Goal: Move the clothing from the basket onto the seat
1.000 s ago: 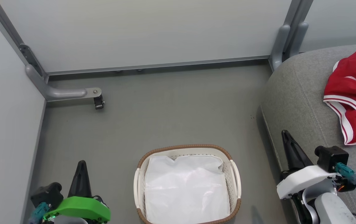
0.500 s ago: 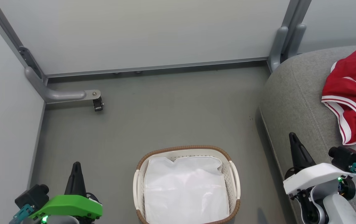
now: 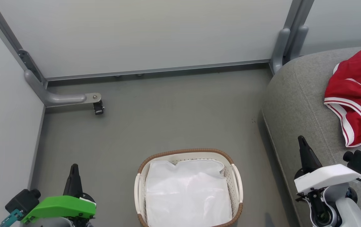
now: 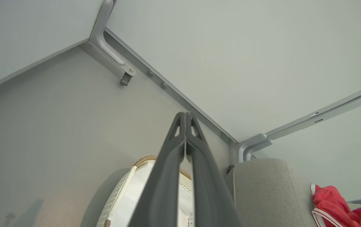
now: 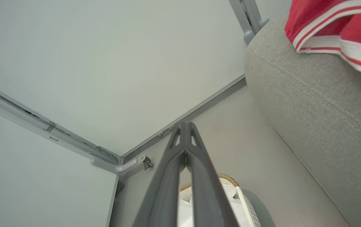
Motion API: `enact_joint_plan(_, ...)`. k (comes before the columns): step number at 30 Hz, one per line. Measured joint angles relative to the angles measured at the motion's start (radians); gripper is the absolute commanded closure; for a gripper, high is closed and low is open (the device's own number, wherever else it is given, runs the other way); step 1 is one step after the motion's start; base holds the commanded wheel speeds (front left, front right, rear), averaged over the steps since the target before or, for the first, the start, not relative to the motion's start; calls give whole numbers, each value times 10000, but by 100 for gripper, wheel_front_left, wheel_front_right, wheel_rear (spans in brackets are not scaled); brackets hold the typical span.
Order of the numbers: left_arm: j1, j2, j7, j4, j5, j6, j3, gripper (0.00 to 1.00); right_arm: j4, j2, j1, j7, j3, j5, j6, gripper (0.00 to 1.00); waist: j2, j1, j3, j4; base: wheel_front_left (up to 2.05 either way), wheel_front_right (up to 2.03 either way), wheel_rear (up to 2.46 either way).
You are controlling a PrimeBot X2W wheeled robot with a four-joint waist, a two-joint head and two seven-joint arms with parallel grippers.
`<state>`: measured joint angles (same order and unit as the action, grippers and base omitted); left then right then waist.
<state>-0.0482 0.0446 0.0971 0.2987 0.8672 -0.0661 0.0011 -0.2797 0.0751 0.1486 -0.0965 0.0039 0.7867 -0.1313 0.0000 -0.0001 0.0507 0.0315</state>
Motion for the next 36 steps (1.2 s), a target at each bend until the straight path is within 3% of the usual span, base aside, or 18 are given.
enact_joint_plan(36, -248, 6, -1062, -261, 3741, -311, 571, 100, 161, -132, -167, 1057, -598, 4125, 0, 100, 0, 1, -195, -129, 0, 0, 0)
